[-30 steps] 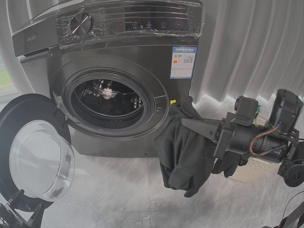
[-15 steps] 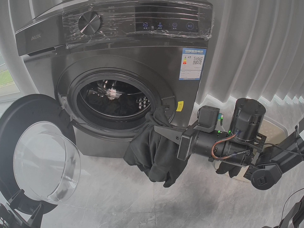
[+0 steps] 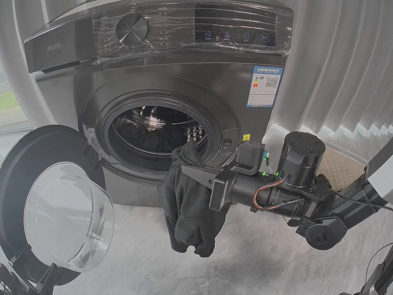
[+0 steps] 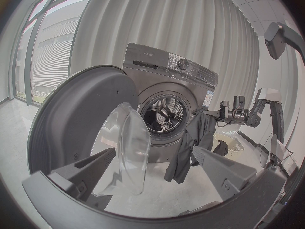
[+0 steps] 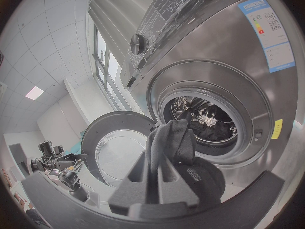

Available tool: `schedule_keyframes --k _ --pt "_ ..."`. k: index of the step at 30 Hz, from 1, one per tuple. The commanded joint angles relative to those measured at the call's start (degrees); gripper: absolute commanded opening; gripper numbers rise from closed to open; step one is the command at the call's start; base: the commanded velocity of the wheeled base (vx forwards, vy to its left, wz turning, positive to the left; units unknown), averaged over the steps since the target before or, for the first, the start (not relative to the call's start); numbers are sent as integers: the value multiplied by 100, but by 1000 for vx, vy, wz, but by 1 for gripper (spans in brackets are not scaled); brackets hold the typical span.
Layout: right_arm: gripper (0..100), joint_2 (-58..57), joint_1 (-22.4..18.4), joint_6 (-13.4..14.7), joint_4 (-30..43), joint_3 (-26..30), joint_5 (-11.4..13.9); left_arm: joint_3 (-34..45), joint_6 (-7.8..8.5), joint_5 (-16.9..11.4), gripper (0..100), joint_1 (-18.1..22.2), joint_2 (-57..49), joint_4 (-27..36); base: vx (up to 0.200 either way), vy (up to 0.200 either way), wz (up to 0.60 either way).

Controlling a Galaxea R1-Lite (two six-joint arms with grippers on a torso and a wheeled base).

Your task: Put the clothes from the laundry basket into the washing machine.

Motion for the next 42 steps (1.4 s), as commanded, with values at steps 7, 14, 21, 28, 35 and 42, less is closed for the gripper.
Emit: schedule_keyframes --k 7,14,21,28,35,42 --pt "0 314 166 91 -239 -198 -190 92 -1 -10 100 -1 6 -1 0 0 0" --pt "0 -29 122 83 -239 49 -243 92 -1 -10 100 -1 6 -1 0 0 0" --pt "0 -275 350 39 -371 427 -190 92 51 -371 100 8 -2 -19 0 0 0" --pt "0 -1145 605 91 -415 1024 109 31 790 -1285 100 -53 42 131 0 0 0" --pt "0 -1831 465 109 -388 1042 29 -1279 834 -1856 100 -88 1597 -1 0 0 0" --pt "0 -2156 544 276 -344 1174 -32 -1868 983 -2418 100 -625 3302 -476 0 0 0"
